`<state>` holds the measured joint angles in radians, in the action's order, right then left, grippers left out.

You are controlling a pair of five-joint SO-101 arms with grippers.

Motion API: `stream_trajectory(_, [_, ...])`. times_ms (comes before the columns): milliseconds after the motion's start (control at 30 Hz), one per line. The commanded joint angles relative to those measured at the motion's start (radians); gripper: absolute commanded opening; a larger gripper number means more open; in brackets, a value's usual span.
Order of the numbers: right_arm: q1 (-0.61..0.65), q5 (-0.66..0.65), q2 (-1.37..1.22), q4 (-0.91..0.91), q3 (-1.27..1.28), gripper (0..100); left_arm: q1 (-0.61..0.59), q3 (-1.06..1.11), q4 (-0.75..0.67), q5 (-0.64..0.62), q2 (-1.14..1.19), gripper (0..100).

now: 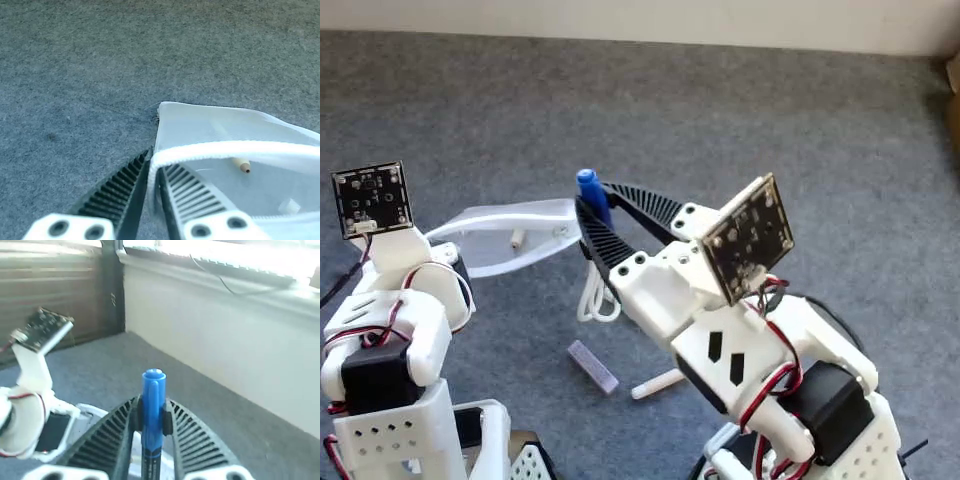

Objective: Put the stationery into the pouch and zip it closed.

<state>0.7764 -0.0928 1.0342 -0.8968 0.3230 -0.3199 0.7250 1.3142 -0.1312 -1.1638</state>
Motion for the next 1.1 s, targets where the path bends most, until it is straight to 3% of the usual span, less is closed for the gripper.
stream_trajectory(0, [0.045, 0.002, 0.015, 0.073, -0.007, 0.5, -0.012, -0.002, -0.023, -0.011, 0.022, 1])
stream_trajectory(167, [0.105, 0.002, 0.015, 0.163, 0.007, 0.5, -0.012, -0.002, -0.023, -0.011, 0.022, 1])
stream_trajectory(600, [0.125, 0.002, 0.019, 0.710, 0.357, 0.5, -0.012, 0.008, -0.025, -0.009, 0.021, 1])
stream_trajectory(1067, [0.120, 0.000, 0.013, 0.980, 0.496, 0.5, -0.012, 0.008, -0.025, -0.008, 0.021, 1])
